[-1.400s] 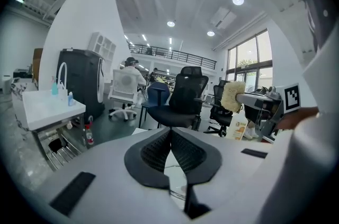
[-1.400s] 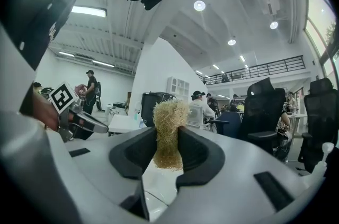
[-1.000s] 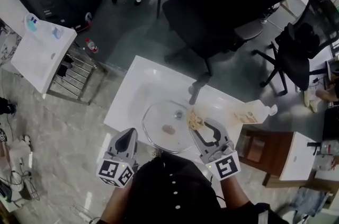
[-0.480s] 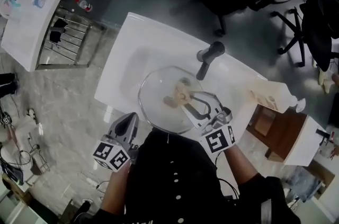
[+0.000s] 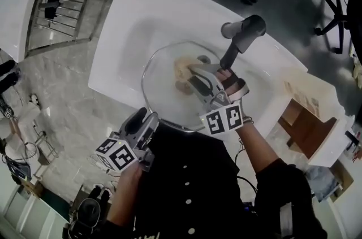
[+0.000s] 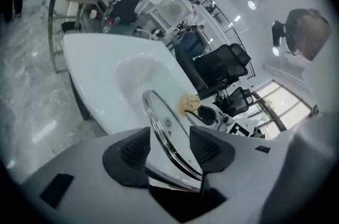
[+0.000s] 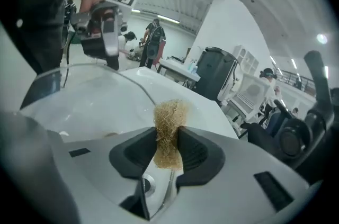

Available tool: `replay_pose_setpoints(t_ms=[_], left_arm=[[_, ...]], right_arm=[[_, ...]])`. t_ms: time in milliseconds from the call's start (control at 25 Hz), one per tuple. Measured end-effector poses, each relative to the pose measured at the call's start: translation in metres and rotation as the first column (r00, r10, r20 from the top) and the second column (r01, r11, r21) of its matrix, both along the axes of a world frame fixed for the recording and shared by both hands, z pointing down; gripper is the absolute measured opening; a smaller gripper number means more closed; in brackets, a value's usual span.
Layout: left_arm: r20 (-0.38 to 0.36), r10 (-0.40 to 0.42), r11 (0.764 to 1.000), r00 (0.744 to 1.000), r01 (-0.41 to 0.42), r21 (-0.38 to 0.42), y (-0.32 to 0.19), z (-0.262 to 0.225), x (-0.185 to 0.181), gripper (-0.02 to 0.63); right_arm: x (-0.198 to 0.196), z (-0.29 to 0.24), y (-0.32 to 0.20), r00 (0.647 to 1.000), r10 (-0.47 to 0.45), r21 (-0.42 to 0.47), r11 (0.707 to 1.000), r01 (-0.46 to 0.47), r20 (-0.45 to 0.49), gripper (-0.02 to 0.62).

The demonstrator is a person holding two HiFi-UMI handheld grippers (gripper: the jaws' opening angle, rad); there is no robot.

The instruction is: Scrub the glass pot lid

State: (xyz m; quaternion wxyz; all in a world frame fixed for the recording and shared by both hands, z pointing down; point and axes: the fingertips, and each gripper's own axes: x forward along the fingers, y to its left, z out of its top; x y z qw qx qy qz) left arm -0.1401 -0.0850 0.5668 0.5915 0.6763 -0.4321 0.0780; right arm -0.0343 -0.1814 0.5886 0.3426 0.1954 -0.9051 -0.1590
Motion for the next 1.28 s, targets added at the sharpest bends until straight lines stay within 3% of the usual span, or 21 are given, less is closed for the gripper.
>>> replay_pose_setpoints(t_ms=[280, 520, 760, 1080, 1280], left_arm=[[-0.055, -0.083, 0.977, 0.995, 0.071, -0.202, 0.012, 0.024, 0.021, 0.261], [-0.074, -0.144, 0.96, 0.987, 0.122, -0.251, 0.008, 0.032, 0.024, 0.123], [-0.074, -0.148, 0.955, 0.986, 0.123, -0.27, 0.006, 0.033, 0.027, 0.109], [-0.013, -0.084, 0.966, 0.996, 0.078, -0.247, 0.006, 0.035, 0.027, 0.117], [-0.014, -0.159, 0.951, 0.987, 0.149, -0.27, 0.005, 0.034, 0.022, 0.107]], right_arm=[[-0.02, 0.041, -0.005, 0.979, -0.118, 0.126, 0.982, 0.14, -0.167, 0.133], [-0.023, 0.063, -0.007, 0.959, -0.157, 0.159, 0.967, 0.198, -0.237, 0.133], [-0.024, 0.079, -0.016, 0.937, -0.175, 0.177, 0.956, 0.235, -0.303, 0.133], [-0.041, 0.086, -0.024, 0.936, -0.181, 0.078, 0.974, 0.213, -0.303, 0.132], [-0.024, 0.094, -0.025, 0.927, -0.152, -0.039, 0.988, 0.147, -0.344, 0.13]])
